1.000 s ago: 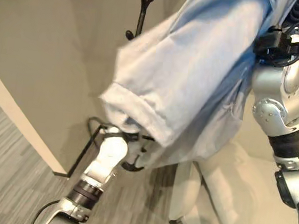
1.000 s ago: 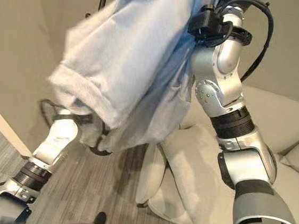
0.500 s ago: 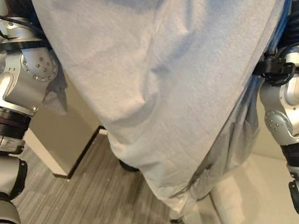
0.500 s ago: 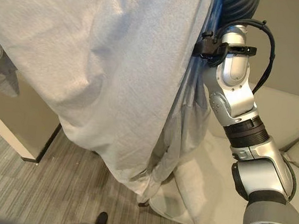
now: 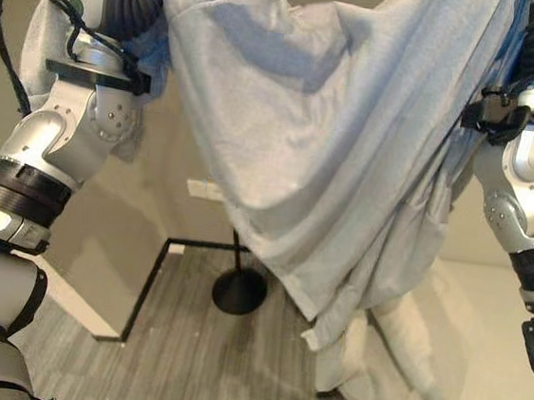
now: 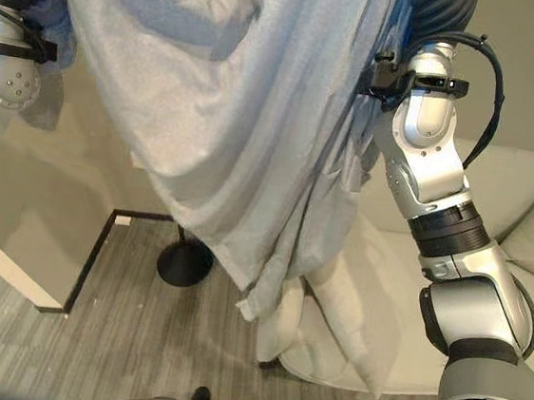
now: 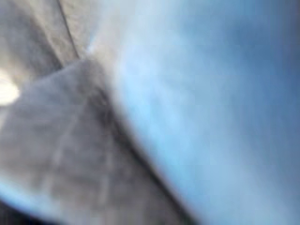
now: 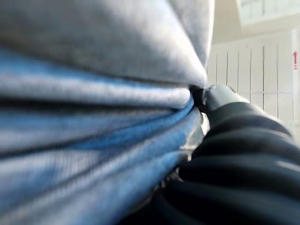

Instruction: Hang the clothes on the sofa on the clothes rack.

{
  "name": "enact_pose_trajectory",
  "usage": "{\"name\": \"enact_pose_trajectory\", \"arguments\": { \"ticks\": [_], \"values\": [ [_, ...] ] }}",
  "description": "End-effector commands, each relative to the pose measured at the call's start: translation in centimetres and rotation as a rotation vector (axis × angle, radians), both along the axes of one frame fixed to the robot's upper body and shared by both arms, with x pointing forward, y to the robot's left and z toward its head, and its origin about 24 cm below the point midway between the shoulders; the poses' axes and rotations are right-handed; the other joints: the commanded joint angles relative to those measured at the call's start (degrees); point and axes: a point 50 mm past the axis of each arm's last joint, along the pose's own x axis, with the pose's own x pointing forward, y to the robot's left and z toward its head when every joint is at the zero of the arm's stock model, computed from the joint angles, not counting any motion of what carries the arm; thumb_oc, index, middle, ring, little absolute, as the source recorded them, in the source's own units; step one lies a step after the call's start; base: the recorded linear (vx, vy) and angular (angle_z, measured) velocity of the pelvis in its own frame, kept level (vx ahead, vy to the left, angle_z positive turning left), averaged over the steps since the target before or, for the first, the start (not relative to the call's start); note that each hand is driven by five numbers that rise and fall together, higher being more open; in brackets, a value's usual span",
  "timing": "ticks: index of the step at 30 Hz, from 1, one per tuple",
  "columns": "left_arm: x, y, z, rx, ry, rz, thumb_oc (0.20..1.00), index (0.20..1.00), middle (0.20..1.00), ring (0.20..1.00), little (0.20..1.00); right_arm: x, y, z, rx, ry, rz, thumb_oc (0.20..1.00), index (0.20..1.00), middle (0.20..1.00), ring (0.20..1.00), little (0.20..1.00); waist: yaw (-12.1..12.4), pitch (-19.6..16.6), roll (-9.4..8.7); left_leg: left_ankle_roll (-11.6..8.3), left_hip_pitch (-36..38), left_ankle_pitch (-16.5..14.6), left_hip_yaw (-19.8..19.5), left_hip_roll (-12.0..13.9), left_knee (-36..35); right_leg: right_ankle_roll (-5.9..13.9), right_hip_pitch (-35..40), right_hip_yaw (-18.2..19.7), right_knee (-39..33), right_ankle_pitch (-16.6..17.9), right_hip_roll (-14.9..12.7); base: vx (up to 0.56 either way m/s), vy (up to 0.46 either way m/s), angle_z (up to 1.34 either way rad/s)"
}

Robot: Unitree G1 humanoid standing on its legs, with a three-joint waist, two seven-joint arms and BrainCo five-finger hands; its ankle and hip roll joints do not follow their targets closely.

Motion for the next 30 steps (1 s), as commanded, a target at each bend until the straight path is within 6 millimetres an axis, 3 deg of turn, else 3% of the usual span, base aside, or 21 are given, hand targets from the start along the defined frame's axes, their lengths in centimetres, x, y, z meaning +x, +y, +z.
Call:
{"name": "enact_pose_trajectory", "arguments": {
  "ticks": [1,2,4,5,6,9,12,13,16,21,27,29,30],
  "values": [
    [-1.3,1.9,3.1,0.010,-0.109,0.109,0.200,0.200,0.200,0.200,0.200,-0.9,-1.3,3.2,0.020,-0.127,-0.067,0.200,0.200,0.200,0.200,0.200,0.97,-2.42,-0.95,-3.50,1.42,-5.70,-4.70,3.71,0.91,1.12,1.53,1.22,-9.31,5.81,3.40,0.22,0.054,0.13],
    [-1.0,2.0,4.0,0.020,-0.119,0.146,0.200,0.200,0.200,0.200,0.200,-0.6,-2.3,2.8,-0.025,-0.106,-0.134,0.200,0.200,0.200,0.200,0.200,-0.35,-3.26,-1.32,-3.42,3.29,-5.40,-4.84,3.01,-0.87,1.47,0.71,1.06,-16.79,1.47,9.24,0.20,0.029,0.22],
    [-1.0,2.0,4.4,0.021,-0.124,0.156,0.200,0.200,0.200,0.200,0.200,-0.3,-2.8,2.6,-0.048,-0.091,-0.174,0.200,0.200,0.200,0.200,0.200,-0.87,-3.33,-1.67,-3.40,4.25,-5.40,-5.48,2.43,-1.66,1.75,-0.20,1.57,-20.45,2.10,10.98,0.24,0.054,0.45],
    [-0.8,2.1,4.9,0.013,-0.128,0.177,0.200,0.200,0.200,0.200,0.200,0.2,-4.0,1.8,-0.075,-0.046,-0.232,0.200,0.200,0.200,0.200,0.200,-2.23,-2.86,-1.83,-3.35,6.79,-5.79,-6.95,1.60,-3.18,2.62,-3.36,3.52,-25.46,4.98,14.09,0.23,0.062,0.38],
    [-0.7,2.1,5.0,0.014,-0.128,0.176,0.200,0.200,0.200,0.200,0.200,0.2,-4.1,1.9,-0.074,-0.045,-0.233,0.200,0.200,0.200,0.200,0.200,-2.20,-2.88,-1.72,-3.35,6.97,-5.90,-7.04,1.81,-3.37,2.61,-3.13,3.41,-25.77,5.08,14.26,0.23,0.073,0.18],
    [-0.2,2.5,4.9,0.034,-0.097,0.220,0.200,0.200,0.200,0.200,0.200,0.5,-6.5,1.2,-0.097,0.008,-0.326,0.200,0.200,0.200,0.200,0.200,-4.81,-2.23,-1.76,-3.70,10.34,-6.16,-9.22,-0.06,-5.06,3.86,-6.45,5.12,-30.80,10.66,16.42,0.23,0.080,0.73],
    [1.0,2.5,4.3,-0.004,-0.034,0.220,0.200,0.200,0.200,0.200,0.200,0.7,-9.0,1.1,-0.097,0.053,-0.440,0.200,0.200,0.200,0.200,0.200,-6.76,-3.89,-1.64,-4.59,13.17,-6.13,-10.32,0.36,-8.14,2.76,-3.83,3.79,-33.99,12.42,15.59,0.29,0.012,1.09],
    [1.7,2.8,3.4,-0.046,0.026,0.219,0.200,0.200,0.200,0.200,0.200,0.8,-9.9,1.1,-0.117,0.079,-0.495,0.200,0.200,0.200,0.200,0.200,-7.64,-6.33,-1.07,-5.58,14.98,-5.68,-10.29,2.26,-11.01,2.06,-2.56,3.71,-34.80,12.09,16.35,0.46,-0.033,0.76],
    [2.4,3.2,2.7,-0.056,0.077,0.241,0.200,0.200,0.200,0.200,0.200,1.0,-10.7,1.5,-0.149,0.106,-0.539,0.200,0.200,0.200,0.200,0.200,-8.93,-7.15,-0.64,-7.05,15.36,-5.94,-11.40,3.79,-11.53,1.53,-2.77,2.50,-33.88,10.85,16.83,0.27,-0.016,0.54],
    [2.9,3.8,2.0,0.038,0.137,0.329,0.200,0.200,0.200,0.200,0.200,0.7,-10.8,2.1,-0.231,0.093,-0.555,0.200,0.200,0.200,0.200,0.200,-9.93,-7.78,-0.68,-9.14,15.96,-6.27,-12.00,5.93,-11.53,0.96,-2.97,0.92,-32.99,9.51,17.06,0.14,-0.019,0.04],
    [2.2,7.1,1.3,0.063,0.201,0.486,0.200,0.200,0.200,0.200,0.200,1.2,-10.6,2.1,-0.351,0.105,-0.619,0.200,0.200,0.200,0.200,0.200,-9.40,-8.73,-0.92,-11.24,16.00,-4.02,-11.75,8.26,-11.53,0.66,-1.59,0.07,-34.32,9.23,17.28,0.12,-0.001,-0.01],
    [2.2,7.2,1.3,0.063,0.201,0.487,0.200,0.200,0.200,0.200,0.200,1.2,-10.5,2.1,-0.351,0.105,-0.618,0.200,0.200,0.200,0.200,0.200,-9.44,-8.73,-0.87,-11.25,16.01,-4.03,-11.75,8.28,-11.53,0.65,-1.56,0.06,-34.37,9.25,17.30,0.07,0.005,0.11],
    [1.6,8.3,1.3,0.067,0.203,0.528,0.200,0.200,0.200,0.200,0.200,1.1,-10.8,2.1,-0.355,0.099,-0.638,0.200,0.200,0.200,0.200,0.200,-9.06,-8.79,-0.98,-11.66,15.91,-3.50,-11.74,8.74,-11.53,0.63,-1.29,0.01,-34.88,9.31,17.34,0.11,0.016,0.25]
  ]
}}
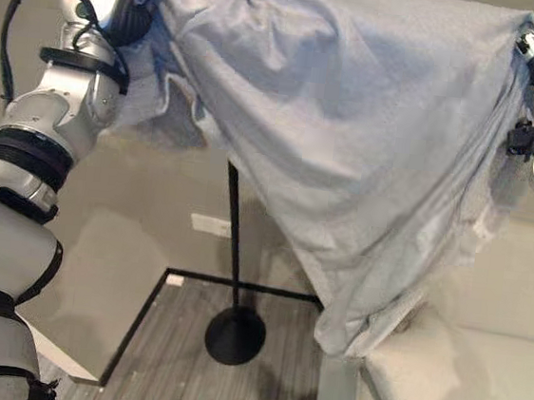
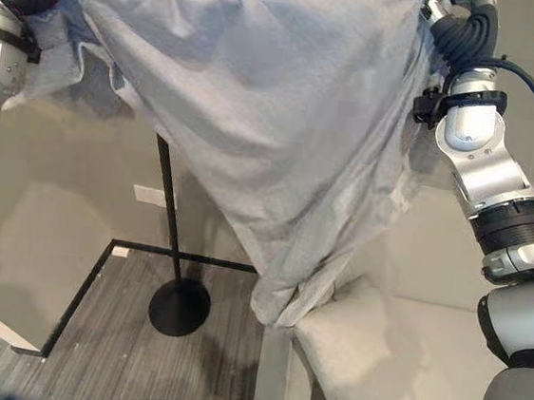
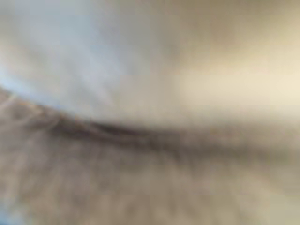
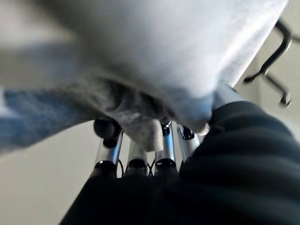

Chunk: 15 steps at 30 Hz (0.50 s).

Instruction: Hang the clothes on the sofa on the clothes rack.

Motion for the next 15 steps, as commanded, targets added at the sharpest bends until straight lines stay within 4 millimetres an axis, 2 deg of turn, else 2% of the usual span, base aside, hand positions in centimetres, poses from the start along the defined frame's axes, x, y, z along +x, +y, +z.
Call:
{"name": "enact_pose_trajectory", "arguments": {
  "ticks": [1,2,6,7,8,10,11,12,13,14,15],
  "values": [
    [-3.0,5.5,3.2,0.004,-0.091,0.234,0.200,0.200,0.200,0.200,0.200,-1.6,-3.5,4.2,0.059,-0.163,-0.141,0.200,0.200,0.200,0.200,0.200,4.06,-3.04,0.35,-4.80,1.01,2.93,4.70,5.72,0.12,8.06,-4.15,-0.05,1.86,-2.31,-0.09,0.11,0.015,0.30],
    [-3.1,5.5,3.2,0.005,-0.091,0.234,0.200,0.200,0.200,0.200,0.200,-1.6,-3.5,4.2,0.059,-0.163,-0.141,0.200,0.200,0.200,0.200,0.200,4.02,-3.06,0.34,-4.81,0.99,2.93,4.67,5.73,0.12,8.05,-4.15,-0.08,1.84,-2.30,-0.09,0.07,0.009,0.23],
    [-4.6,8.1,3.4,-0.029,-0.107,0.328,0.200,0.200,0.200,0.200,0.200,-1.6,-3.3,4.4,0.081,-0.189,-0.138,0.200,0.200,0.200,0.200,0.200,4.89,-3.13,-0.24,-5.31,0.24,3.35,4.55,6.28,0.12,7.94,-4.05,-0.39,1.18,-2.40,0.00,0.05,-0.002,0.30],
    [-4.8,9.0,2.8,-0.056,-0.086,0.359,0.200,0.200,0.200,0.200,0.200,-1.1,-3.1,4.4,0.080,-0.175,-0.143,0.200,0.200,0.200,0.200,0.200,5.26,-3.09,-0.61,-5.46,-0.05,3.35,4.51,6.47,0.12,7.82,-3.90,-0.42,0.98,-2.49,0.01,0.04,-0.007,0.33],
    [-4.9,9.1,2.7,-0.058,-0.086,0.360,0.200,0.200,0.200,0.200,0.200,-1.1,-3.0,4.5,0.079,-0.176,-0.141,0.200,0.200,0.200,0.200,0.200,5.22,-3.09,-0.48,-5.47,-0.05,3.34,4.51,6.47,0.12,7.81,-3.91,-0.42,0.98,-2.49,0.01,0.04,-0.002,0.27],
    [-4.6,10.0,1.1,-0.173,-0.042,0.364,0.200,0.200,0.200,0.200,0.200,0.1,-2.7,4.3,0.101,-0.123,-0.164,0.200,0.200,0.200,0.200,0.200,5.91,-2.12,-1.16,-5.51,-1.10,3.79,4.28,6.59,0.12,7.74,-4.33,-0.33,0.90,-2.53,-0.02,0.01,0.006,0.13],
    [-4.6,10.0,1.0,-0.176,-0.042,0.365,0.200,0.200,0.200,0.200,0.200,0.2,-2.6,4.4,0.099,-0.123,-0.162,0.200,0.200,0.200,0.200,0.200,5.83,-2.12,-0.98,-5.51,-1.15,3.79,4.28,6.58,0.12,7.74,-4.39,-0.33,0.92,-2.53,-0.02,-0.04,0.002,0.04],
    [-4.1,10.1,-0.3,-0.212,0.010,0.358,0.200,0.200,0.200,0.200,0.200,0.9,-2.6,4.3,0.103,-0.086,-0.184,0.200,0.200,0.200,0.200,0.200,6.13,-1.14,-1.34,-5.44,-2.11,3.99,3.94,6.61,0.12,7.69,-5.11,-0.47,0.89,-2.34,-0.11,-0.04,0.001,-0.04],
    [-3.5,9.6,-0.9,-0.216,0.031,0.343,0.200,0.200,0.200,0.200,0.200,1.1,-3.0,4.0,0.110,-0.065,-0.212,0.200,0.200,0.200,0.200,0.200,6.45,-0.69,-1.46,-5.32,-2.60,4.01,3.64,6.60,0.12,7.65,-5.47,-0.55,0.81,-2.26,-0.15,-0.06,-0.006,0.04],
    [-2.4,8.5,-2.3,-0.239,0.086,0.299,0.200,0.200,0.200,0.200,0.200,1.6,-3.6,3.1,0.110,-0.013,-0.252,0.200,0.200,0.200,0.200,0.200,7.04,0.33,-1.92,-5.26,-3.32,4.26,2.98,6.62,0.12,7.62,-5.85,-0.81,0.75,-2.23,-0.22,-0.03,-0.006,0.17],
    [-2.4,8.5,-2.3,-0.241,0.087,0.299,0.200,0.200,0.200,0.200,0.200,1.6,-3.6,3.1,0.109,-0.013,-0.252,0.200,0.200,0.200,0.200,0.200,6.99,0.28,-1.82,-5.26,-3.37,4.27,2.92,6.63,0.12,7.61,-5.88,-0.86,0.75,-2.25,-0.23,-0.03,-0.019,0.29]
  ]
}}
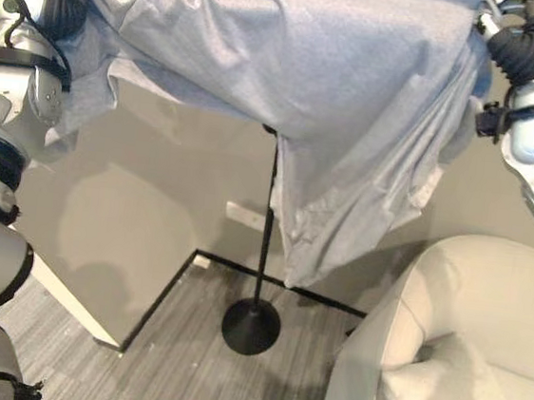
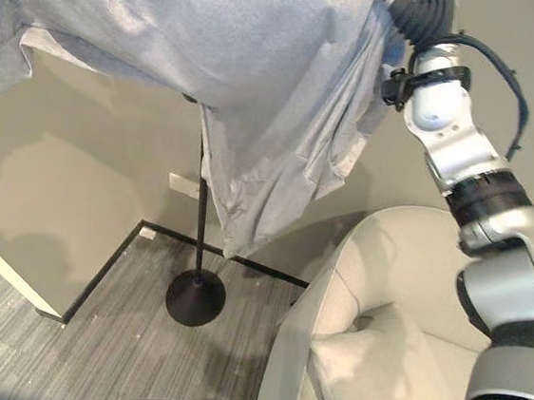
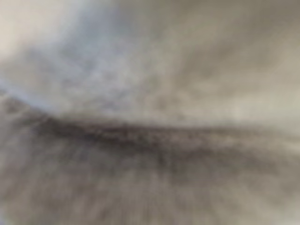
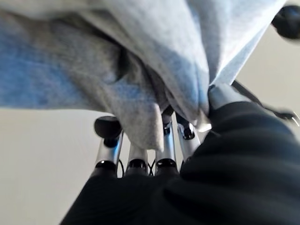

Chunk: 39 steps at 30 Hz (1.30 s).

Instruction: Hang the clothes on the sofa on the clothes rack.

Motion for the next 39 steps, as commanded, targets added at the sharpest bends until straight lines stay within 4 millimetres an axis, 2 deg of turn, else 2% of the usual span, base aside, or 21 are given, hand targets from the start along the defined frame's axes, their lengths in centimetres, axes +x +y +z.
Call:
{"name": "enact_pose_trajectory", "arguments": {
  "ticks": [1,3,5,7,9,12,14,16,19,21,24,27,28,31,32,33,34,36,37,38,39],
  "values": [
    [-1.2,3.7,-1.1,-0.132,0.033,0.147,0.200,0.200,0.200,0.200,0.200,-1.0,-7.8,1.9,0.159,-0.014,-0.294,0.200,0.200,0.200,0.200,0.200,3.22,0.45,0.20,-3.76,0.90,3.30,4.50,5.51,-0.56,7.45,-3.82,0.45,0.66,-2.21,-0.06,-0.02,-0.016,0.26],
    [0.5,1.6,-3.6,-0.192,0.100,0.084,0.200,0.200,0.200,0.200,0.200,-0.2,-9.0,-0.6,0.209,0.092,-0.358,0.200,0.200,0.200,0.200,0.200,3.77,2.18,-0.26,-3.77,-0.53,3.87,3.24,5.26,-0.56,7.41,-4.65,-0.01,0.67,-2.21,-0.18,-0.04,-0.020,0.33],
    [0.9,1.1,-4.4,-0.201,0.120,0.068,0.200,0.200,0.200,0.200,0.200,0.0,-9.0,-1.3,0.223,0.112,-0.362,0.200,0.200,0.200,0.200,0.200,3.85,2.66,-0.34,-3.72,-1.03,4.00,2.87,5.16,-0.56,7.35,-4.97,-0.07,0.70,-2.20,-0.19,-0.03,-0.009,0.32],
    [2.0,-0.9,-6.8,-0.244,0.184,0.012,0.200,0.200,0.200,0.200,0.200,0.4,-9.4,-3.3,0.242,0.180,-0.395,0.200,0.200,0.200,0.200,0.200,3.95,4.42,-0.45,-3.65,-2.55,4.58,1.98,4.95,-0.56,7.31,-6.13,-0.29,0.82,-2.09,-0.30,-0.02,-0.005,0.17],
    [2.2,-1.3,-7.2,-0.252,0.191,0.001,0.200,0.200,0.200,0.200,0.200,0.4,-9.4,-3.7,0.251,0.192,-0.395,0.200,0.200,0.200,0.200,0.200,3.93,4.81,-0.47,-3.59,-3.02,4.63,1.83,4.85,-0.56,7.27,-6.51,-0.26,0.86,-2.04,-0.34,-0.01,0.006,0.11],
    [2.8,-2.8,-9.2,-0.325,0.222,-0.045,0.200,0.200,0.200,0.200,0.200,0.6,-9.5,-5.8,0.290,0.242,-0.412,0.200,0.200,0.200,0.200,0.200,3.65,6.24,-0.37,-3.34,-4.55,4.90,1.22,4.36,-0.56,7.17,-7.82,-0.17,0.95,-1.83,-0.50,-0.01,0.006,0.29],
    [3.3,-4.9,-11.3,-0.400,0.253,-0.113,0.200,0.200,0.200,0.200,0.200,0.7,-9.5,-9.2,0.346,0.319,-0.424,0.200,0.200,0.200,0.200,0.200,3.65,6.78,-0.13,-3.08,-5.76,5.05,0.63,3.87,-0.56,7.03,-8.74,0.07,1.06,-1.73,-0.51,0.02,-0.001,0.64],
    [3.4,-5.6,-12.5,-0.447,0.266,-0.132,0.200,0.200,0.200,0.200,0.200,0.9,-8.6,-11.0,0.378,0.354,-0.396,0.200,0.200,0.200,0.200,0.200,3.43,6.95,0.06,-3.02,-6.05,5.19,0.54,3.82,-0.56,6.93,-8.95,0.32,1.06,-1.74,-0.54,0.01,0.007,-0.38],
    [3.2,-6.9,-15.4,-0.508,0.319,-0.160,0.200,0.200,0.200,0.200,0.200,1.1,-6.3,-13.8,0.408,0.409,-0.325,0.200,0.200,0.200,0.200,0.200,3.21,7.02,0.14,-2.95,-6.03,4.99,0.81,3.63,-0.56,6.75,-8.96,0.88,1.06,-1.79,-0.43,0.01,0.006,0.00],
    [2.7,-8.3,-18.5,-0.590,0.375,-0.187,0.200,0.200,0.200,0.200,0.200,1.1,-3.3,-16.3,0.419,0.454,-0.227,0.200,0.200,0.200,0.200,0.200,3.06,6.74,0.10,-2.89,-5.72,4.87,1.04,3.63,-0.56,6.56,-8.69,1.44,0.99,-1.88,-0.28,0.01,0.003,0.06],
    [2.4,-9.0,-19.6,-0.636,0.391,-0.202,0.200,0.200,0.200,0.200,0.200,1.0,-2.0,-17.2,0.423,0.473,-0.187,0.200,0.200,0.200,0.200,0.200,3.05,6.63,0.09,-2.87,-5.64,4.66,1.18,3.63,-0.56,6.50,-8.56,1.61,0.97,-1.96,-0.23,0.00,0.006,-0.15],
    [1.1,-13.3,-23.2,-0.846,0.418,-0.335,0.200,0.200,0.200,0.200,0.200,-0.2,2.9,-19.7,0.475,0.495,0.001,0.200,0.200,0.200,0.200,0.200,2.89,6.73,0.18,-2.83,-5.15,4.15,1.51,3.60,-0.56,6.24,-8.04,2.01,0.78,-2.30,-0.13,-0.01,0.016,-0.14],
    [1.1,-13.3,-23.3,-0.846,0.420,-0.334,0.200,0.200,0.200,0.200,0.200,-0.2,2.9,-19.7,0.474,0.497,0.001,0.200,0.200,0.200,0.200,0.200,2.92,6.66,0.20,-2.83,-5.12,4.12,1.54,3.63,-0.56,6.23,-8.01,2.03,0.78,-2.31,-0.10,-0.01,0.006,-0.13],
    [-0.1,-16.2,-25.1,-1.005,0.425,-0.426,0.200,0.200,0.200,0.200,0.200,-1.6,5.5,-21.8,0.549,0.526,0.092,0.200,0.200,0.200,0.200,0.200,2.90,6.48,0.19,-2.67,-4.54,3.63,1.37,3.68,-0.56,6.06,-7.39,2.19,0.65,-2.57,-0.05,0.00,-0.007,-0.09],
    [-0.8,-18.2,-25.9,-1.109,0.439,-0.480,0.200,0.200,0.200,0.200,0.200,-2.4,7.0,-23.2,0.606,0.563,0.129,0.200,0.200,0.200,0.200,0.200,2.80,6.24,0.21,-2.64,-4.04,3.36,1.27,3.83,-0.56,5.89,-7.03,2.39,0.56,-2.72,-0.04,0.01,-0.016,-0.03],
    [-0.8,-18.2,-26.0,-1.109,0.440,-0.480,0.200,0.200,0.200,0.200,0.200,-2.4,7.0,-23.2,0.606,0.564,0.128,0.200,0.200,0.200,0.200,0.200,2.81,6.21,0.21,-2.65,-4.01,3.34,1.28,3.84,-0.56,5.89,-7.00,2.39,0.55,-2.73,-0.02,0.00,0.000,0.00],
    [-1.4,-20.3,-26.7,-1.293,0.432,-0.520,0.200,0.200,0.200,0.200,0.200,-3.3,8.8,-24.9,0.667,0.621,0.168,0.200,0.200,0.200,0.200,0.200,2.76,5.83,0.26,-2.65,-3.38,3.15,1.11,4.04,-0.56,5.67,-6.44,2.57,0.55,-2.89,-0.03,0.00,0.000,0.00],
    [-1.7,-21.3,-26.9,-1.378,0.437,-0.552,0.200,0.200,0.200,0.200,0.200,-3.7,9.6,-25.7,0.692,0.653,0.180,0.225,0.225,0.225,0.225,0.225,2.74,5.69,0.32,-2.66,-3.08,2.95,1.05,4.19,-0.56,5.57,-6.18,2.58,0.55,-3.01,0.02,0.00,0.000,0.00],
    [-2.0,-22.2,-27.3,-1.473,0.452,-0.582,0.840,0.840,0.840,0.840,0.840,-4.1,10.4,-26.5,0.724,0.688,0.194,0.545,0.545,0.545,0.545,0.545,2.73,5.58,0.42,-2.66,-2.85,2.88,0.91,4.25,-0.56,5.49,-5.97,2.72,0.55,-3.07,0.11,0.00,0.000,0.00],
    [-2.8,-23.9,-28.5,-1.619,0.524,-0.611,1.000,1.000,1.000,1.000,1.000,-4.9,11.6,-28.1,0.784,0.764,0.212,1.000,1.000,1.000,1.000,1.000,2.68,5.15,0.69,-2.67,-2.31,2.74,0.72,4.42,-0.56,5.28,-5.38,2.91,0.55,-3.25,0.21,0.00,0.000,0.00],
    [-2.8,-23.9,-28.5,-1.620,0.524,-0.611,1.000,1.000,1.000,1.000,1.000,-4.9,11.6,-28.1,0.784,0.764,0.213,1.000,1.000,1.000,1.000,1.000,2.71,5.16,0.70,-2.67,-2.25,2.71,0.74,4.45,-0.56,5.28,-5.33,2.93,0.55,-3.26,0.24,0.04,-0.010,0.00]
  ]
}}
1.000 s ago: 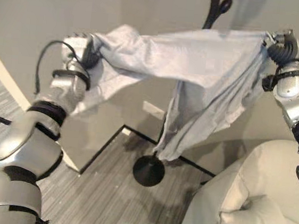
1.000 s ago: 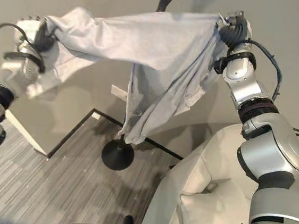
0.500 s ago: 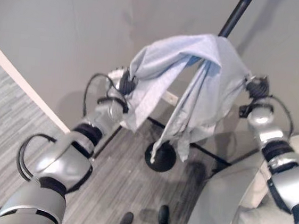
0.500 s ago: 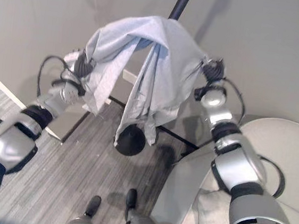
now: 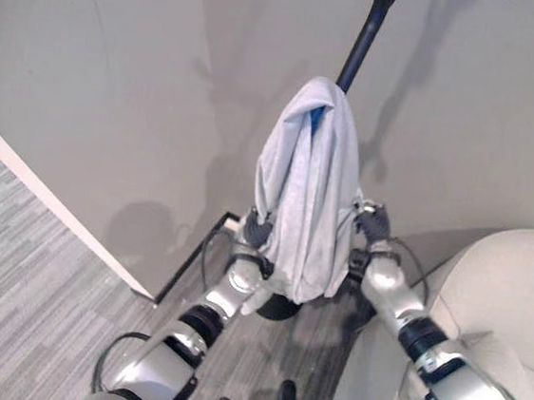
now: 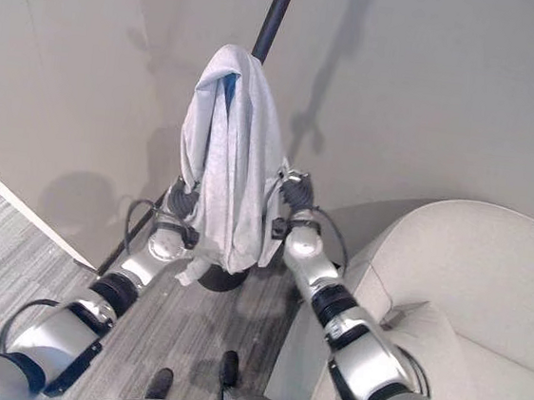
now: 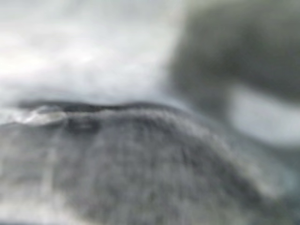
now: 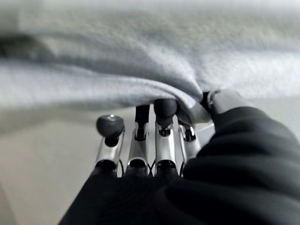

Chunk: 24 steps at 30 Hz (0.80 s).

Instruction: Hang the clothes on the sofa on the clothes rack.

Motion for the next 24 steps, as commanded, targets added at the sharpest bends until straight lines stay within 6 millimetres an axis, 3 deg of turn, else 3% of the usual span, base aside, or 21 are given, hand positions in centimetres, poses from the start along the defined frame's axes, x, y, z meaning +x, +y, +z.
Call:
{"name": "enact_pose_trajectory", "arguments": {
  "ticks": [1,5,8,10,12,13,15,20,23,24],
  "values": [
    [-0.6,-2.8,-1.5,-0.282,0.120,-0.107,1.000,1.000,1.000,1.000,1.000,-1.1,0.7,-2.8,0.131,0.135,-0.011,1.000,1.000,1.000,1.000,1.000,1.57,-1.25,1.08,1.36,7.81,-3.72,-1.11,-0.11,0.25,3.29,-0.02,-0.05,0.88,-2.92,-0.57,0.00,0.000,0.00],
    [-2.0,-2.7,-3.6,-0.326,0.210,-0.119,1.000,1.000,1.000,1.000,1.000,-2.0,0.6,-4.5,0.155,0.211,-0.013,1.000,1.000,1.000,1.000,1.000,1.69,-2.03,1.66,1.32,8.68,-3.95,-0.85,0.29,0.25,3.13,0.80,0.21,0.88,-3.17,-0.45,0.02,-0.001,-0.05],
    [-3.0,-1.0,-5.2,-0.432,0.269,-0.025,1.000,1.000,1.000,1.000,1.000,-2.4,-0.4,-5.4,0.165,0.243,-0.037,1.000,1.000,1.000,1.000,1.000,1.88,-2.94,2.12,1.25,9.42,-4.04,-0.62,0.62,0.25,3.04,1.61,0.43,0.88,-3.48,-0.34,0.04,0.004,0.01],
    [-4.1,1.2,-6.8,-0.489,0.319,0.093,1.000,1.000,1.000,1.000,1.000,-2.9,-2.5,-6.3,0.208,0.272,-0.113,1.000,1.000,1.000,1.000,1.000,2.09,-3.82,2.52,1.20,10.17,-4.38,-0.39,0.85,0.25,2.99,2.44,0.63,0.88,-3.80,-0.36,0.02,0.002,-0.01],
    [-4.4,1.5,-7.2,-0.497,0.331,0.113,1.000,1.000,1.000,1.000,1.000,-3.0,-2.8,-6.5,0.213,0.276,-0.124,1.000,1.000,1.000,1.000,1.000,2.15,-4.02,2.60,1.19,10.34,-4.46,-0.29,0.92,0.25,2.96,2.66,0.68,0.88,-3.87,-0.34,0.00,0.000,0.00],
    [-5.3,3.1,-8.2,-0.531,0.354,0.197,1.000,1.000,1.000,1.000,1.000,-3.3,-4.1,-6.8,0.222,0.278,-0.171,1.000,1.000,1.000,1.000,1.000,2.24,-4.69,2.89,1.16,10.77,-4.81,0.07,1.02,0.25,2.93,3.27,0.66,0.88,-4.16,-0.32,0.00,0.000,0.00],
    [-6.6,5.0,-9.5,-0.561,0.383,0.297,1.000,1.000,1.000,1.000,1.000,-3.6,-5.6,-6.9,0.237,0.263,-0.214,1.000,1.000,1.000,1.000,1.000,2.33,-5.39,3.28,1.17,11.17,-5.13,0.70,1.04,0.25,2.84,3.83,0.75,0.88,-4.32,-0.35,0.02,0.007,0.00],
    [-8.0,7.2,-10.1,-0.601,0.366,0.402,1.000,1.000,1.000,1.000,1.000,-4.2,-7.6,-6.1,0.282,0.195,-0.274,1.000,1.000,1.000,1.000,1.000,2.36,-6.04,3.71,1.25,11.60,-5.31,1.13,1.06,0.25,2.82,4.50,0.60,0.88,-4.54,-0.37,0.01,-0.003,-0.09],
    [-10.1,9.9,-11.0,-0.600,0.356,0.496,1.000,1.000,1.000,1.000,1.000,-4.8,-9.5,-5.1,0.373,0.107,-0.339,1.000,1.000,1.000,1.000,1.000,2.47,-6.15,3.99,1.26,11.94,-5.22,1.46,1.24,0.25,2.80,4.96,0.60,0.88,-4.67,-0.30,0.00,0.000,0.00],
    [-11.8,11.4,-11.8,-0.624,0.366,0.569,1.000,1.000,1.000,1.000,1.000,-5.5,-10.6,-5.3,0.466,0.078,-0.404,1.000,1.000,1.000,1.000,1.000,2.65,-6.14,4.23,1.34,12.20,-5.16,1.62,1.36,0.25,2.78,5.32,0.43,0.88,-4.84,-0.23,0.00,0.000,0.00]
  ]
}}
